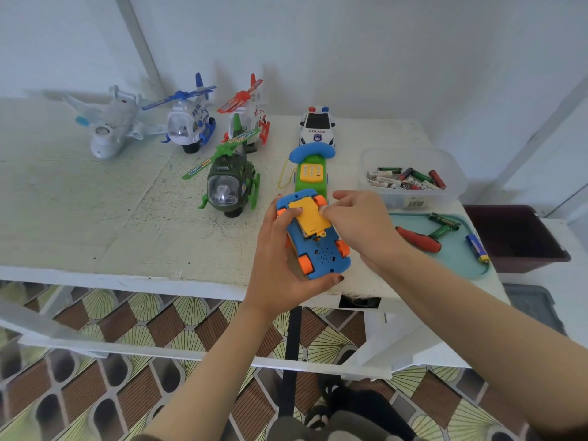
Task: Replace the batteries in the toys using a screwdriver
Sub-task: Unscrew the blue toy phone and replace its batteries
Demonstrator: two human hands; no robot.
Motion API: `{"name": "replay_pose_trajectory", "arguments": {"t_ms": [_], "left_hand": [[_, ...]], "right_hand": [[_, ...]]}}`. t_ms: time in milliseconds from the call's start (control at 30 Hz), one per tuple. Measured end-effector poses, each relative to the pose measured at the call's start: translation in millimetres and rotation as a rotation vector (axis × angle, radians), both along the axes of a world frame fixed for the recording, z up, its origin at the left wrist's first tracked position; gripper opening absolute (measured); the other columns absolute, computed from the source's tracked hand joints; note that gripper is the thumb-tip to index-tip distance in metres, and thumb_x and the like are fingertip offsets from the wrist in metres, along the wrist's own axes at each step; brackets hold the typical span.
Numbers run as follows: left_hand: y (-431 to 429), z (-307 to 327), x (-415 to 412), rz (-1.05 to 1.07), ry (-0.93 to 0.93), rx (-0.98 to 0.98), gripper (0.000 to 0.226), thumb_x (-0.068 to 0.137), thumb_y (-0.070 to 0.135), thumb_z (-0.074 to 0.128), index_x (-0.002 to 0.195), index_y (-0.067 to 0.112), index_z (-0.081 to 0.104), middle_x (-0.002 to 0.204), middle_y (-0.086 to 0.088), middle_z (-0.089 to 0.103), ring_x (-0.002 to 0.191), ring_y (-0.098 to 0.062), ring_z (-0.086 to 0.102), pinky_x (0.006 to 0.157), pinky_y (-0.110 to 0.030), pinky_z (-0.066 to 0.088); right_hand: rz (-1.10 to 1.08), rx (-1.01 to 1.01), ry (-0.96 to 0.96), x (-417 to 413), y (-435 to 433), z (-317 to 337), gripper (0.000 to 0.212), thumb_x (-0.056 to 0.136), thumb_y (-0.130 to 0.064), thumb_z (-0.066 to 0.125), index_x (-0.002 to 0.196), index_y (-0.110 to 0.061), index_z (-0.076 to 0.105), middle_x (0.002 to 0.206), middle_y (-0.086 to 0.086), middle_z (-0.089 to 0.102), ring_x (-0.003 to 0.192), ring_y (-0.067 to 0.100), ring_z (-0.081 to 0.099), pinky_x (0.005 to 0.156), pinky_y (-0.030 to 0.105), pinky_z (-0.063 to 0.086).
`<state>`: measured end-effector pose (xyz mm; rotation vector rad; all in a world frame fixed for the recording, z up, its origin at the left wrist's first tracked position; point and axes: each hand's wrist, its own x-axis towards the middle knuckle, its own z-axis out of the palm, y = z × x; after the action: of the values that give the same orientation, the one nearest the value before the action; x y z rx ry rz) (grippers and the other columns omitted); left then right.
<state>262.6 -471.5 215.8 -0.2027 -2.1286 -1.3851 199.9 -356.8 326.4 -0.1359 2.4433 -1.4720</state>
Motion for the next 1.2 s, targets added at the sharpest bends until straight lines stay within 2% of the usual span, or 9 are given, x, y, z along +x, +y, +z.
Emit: {"name": "replay_pose_trajectory", "arguments": {"t_ms": [167, 233, 367, 500, 567, 667, 767, 867, 1200], "left_hand": [[-0.8, -2.6, -0.3, -0.019, 0.005, 0.025, 0.089, 0.063, 0.035, 0.089, 0.135, 0.025, 0.038, 0.149, -0.010, 0.026, 0.141, -0.039, 0.030, 0.099, -0.063, 0.043], [-1.1, -3.2, -0.7, -0.021, 0.007, 0.027, 0.089, 0.063, 0.034, 0.089, 0.135, 0.025, 0.038, 0.149, -0.010, 0.027, 0.142, -0.039, 0.028, 0.100, -0.063, 0.042], [-1.0, -3.0, -1.6, -0.035, 0.008, 0.051, 0.090, 0.062, 0.033, 0.089, 0.136, 0.024, 0.038, 0.148, -0.013, 0.027, 0.141, -0.040, 0.029, 0.099, -0.064, 0.043], [-1.2, -3.2, -1.7, -0.057, 0.014, 0.072, 0.088, 0.063, 0.036, 0.089, 0.135, 0.023, 0.038, 0.148, -0.008, 0.028, 0.139, -0.043, 0.031, 0.098, -0.065, 0.042], [-1.6, -2.8, -1.6, -0.057, 0.011, 0.079, 0.088, 0.063, 0.035, 0.089, 0.134, 0.022, 0.038, 0.147, -0.009, 0.028, 0.138, -0.043, 0.031, 0.098, -0.065, 0.043], [-2.2, -5.7, -2.4, -0.071, -0.002, 0.101, 0.088, 0.063, 0.029, 0.089, 0.134, 0.022, 0.039, 0.148, -0.015, 0.027, 0.139, -0.042, 0.031, 0.099, -0.065, 0.042], [-2.7, -8.1, -3.3, -0.097, -0.020, 0.133, 0.090, 0.063, 0.027, 0.090, 0.136, 0.019, 0.037, 0.148, -0.014, 0.027, 0.140, -0.044, 0.030, 0.099, -0.066, 0.041], [-3.6, -11.1, -4.6, -0.109, -0.026, 0.154, 0.091, 0.064, 0.029, 0.090, 0.137, 0.018, 0.037, 0.150, -0.015, 0.025, 0.139, -0.044, 0.031, 0.098, -0.067, 0.041], [-4.2, -14.4, -4.9, -0.105, -0.025, 0.155, 0.089, 0.066, 0.038, 0.089, 0.136, 0.022, 0.037, 0.153, -0.007, 0.025, 0.140, -0.046, 0.029, 0.098, -0.068, 0.041]], "right_hand": [[-0.029, -0.065, -0.026, 4.2, -1.8, -3.6, 0.026, 0.087, -0.019, 0.063, 0.060, -0.021, 0.064, 0.092, -0.026, 0.050, 0.109, 0.018, 0.055, 0.102, 0.052, 0.039], [-0.031, -0.053, 0.001, 4.8, -2.2, -4.5, 0.024, 0.086, -0.020, 0.063, 0.063, -0.015, 0.068, 0.099, -0.022, 0.051, 0.114, 0.018, 0.054, 0.102, 0.053, 0.038], [-0.013, -0.006, 0.069, 7.2, -2.2, -3.6, 0.025, 0.086, -0.018, 0.061, 0.070, -0.003, 0.072, 0.083, -0.029, 0.046, 0.112, 0.015, 0.054, 0.100, 0.052, 0.039], [0.008, 0.052, 0.136, 3.9, -1.4, -5.8, 0.025, 0.084, -0.018, 0.060, 0.064, -0.007, 0.072, 0.118, -0.012, 0.057, 0.113, 0.014, 0.053, 0.099, 0.052, 0.039], [0.011, 0.098, 0.177, 3.5, -1.2, -6.3, 0.029, 0.083, -0.020, 0.060, 0.056, -0.013, 0.068, 0.123, -0.011, 0.057, 0.112, 0.013, 0.054, 0.098, 0.051, 0.040], [0.030, 0.125, 0.196, 0.9, -1.6, -6.9, 0.026, 0.083, -0.021, 0.061, 0.060, -0.013, 0.070, 0.118, -0.013, 0.058, 0.112, 0.014, 0.053, 0.097, 0.051, 0.040], [0.034, 0.076, 0.143, -4.0, -2.4, -6.8, 0.023, 0.083, -0.019, 0.062, 0.069, -0.005, 0.072, 0.095, -0.021, 0.053, 0.112, 0.013, 0.054, 0.098, 0.052, 0.040], [0.030, 0.036, 0.120, -2.1, -3.0, -9.1, 0.026, 0.084, -0.020, 0.063, 0.060, -0.012, 0.068, 0.089, -0.023, 0.049, 0.110, 0.015, 0.056, 0.098, 0.053, 0.040], [0.075, 0.264, 0.334, 1.0, -1.4, -9.3, 0.027, 0.089, -0.029, 0.059, 0.072, -0.011, 0.069, 0.108, -0.010, 0.060, 0.106, 0.014, 0.055, 0.099, 0.039, 0.032]]}}
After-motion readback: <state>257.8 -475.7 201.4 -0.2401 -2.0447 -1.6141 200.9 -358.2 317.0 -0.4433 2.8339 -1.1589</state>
